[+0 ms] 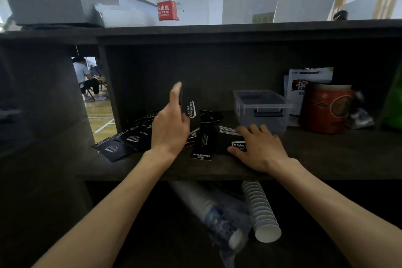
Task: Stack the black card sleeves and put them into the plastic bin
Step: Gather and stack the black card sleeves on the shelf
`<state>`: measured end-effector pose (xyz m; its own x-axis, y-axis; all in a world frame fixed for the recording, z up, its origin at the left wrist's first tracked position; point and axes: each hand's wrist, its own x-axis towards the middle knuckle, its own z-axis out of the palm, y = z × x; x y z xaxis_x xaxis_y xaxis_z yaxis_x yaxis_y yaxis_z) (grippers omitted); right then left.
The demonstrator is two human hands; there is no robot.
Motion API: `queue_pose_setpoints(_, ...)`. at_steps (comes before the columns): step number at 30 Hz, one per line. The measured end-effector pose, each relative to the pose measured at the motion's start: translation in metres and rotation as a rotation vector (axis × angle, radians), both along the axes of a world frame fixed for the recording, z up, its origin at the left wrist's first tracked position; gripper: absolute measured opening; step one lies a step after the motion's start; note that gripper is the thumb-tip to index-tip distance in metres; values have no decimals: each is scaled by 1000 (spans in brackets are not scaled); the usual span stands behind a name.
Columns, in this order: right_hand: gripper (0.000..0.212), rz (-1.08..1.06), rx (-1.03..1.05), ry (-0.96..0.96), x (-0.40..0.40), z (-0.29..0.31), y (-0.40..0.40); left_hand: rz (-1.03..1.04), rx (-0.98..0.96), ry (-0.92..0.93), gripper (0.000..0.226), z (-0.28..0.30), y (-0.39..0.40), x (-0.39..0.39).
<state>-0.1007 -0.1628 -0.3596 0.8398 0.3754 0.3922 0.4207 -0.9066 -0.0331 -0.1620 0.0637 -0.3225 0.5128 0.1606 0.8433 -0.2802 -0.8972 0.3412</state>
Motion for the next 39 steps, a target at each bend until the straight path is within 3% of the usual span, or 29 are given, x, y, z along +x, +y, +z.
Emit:
queue_pose_setpoints(4, 73, -3, -2, 33, -1, 4, 0, -218, -332, 30, 76, -2, 3, -11)
queue_pose_setpoints(7, 74, -3, -1, 57, -2, 6, 1, -358, -445, 143, 73, -15, -7, -13)
queue_pose_setpoints(11, 77, 29, -8, 113, -3, 11, -3, -243, -332, 173, 69, -35, -28, -7)
queue_pose_setpoints(17, 79, 65, 18, 212, -2, 18, -8, -87, -311, 237, 56, -52, -60, 0)
queue_pose_setpoints(22, 76, 49, 30, 207, 3, 16, -6, 109, -122, 331, 50, -55, -55, 1)
queue_pose_setpoints(28, 77, 19, -23, 203, 9, 17, -2, 26, 131, 387, 23, -63, -52, 2)
queue_pose_setpoints(31, 75, 10, -55, 178, 8, 15, -1, -7, 163, 406, 18, -61, -48, 2)
queue_pose_setpoints(39, 66, 28, -40, 17, 2, 4, -3, -30, 238, 654, 65, -65, -12, -13)
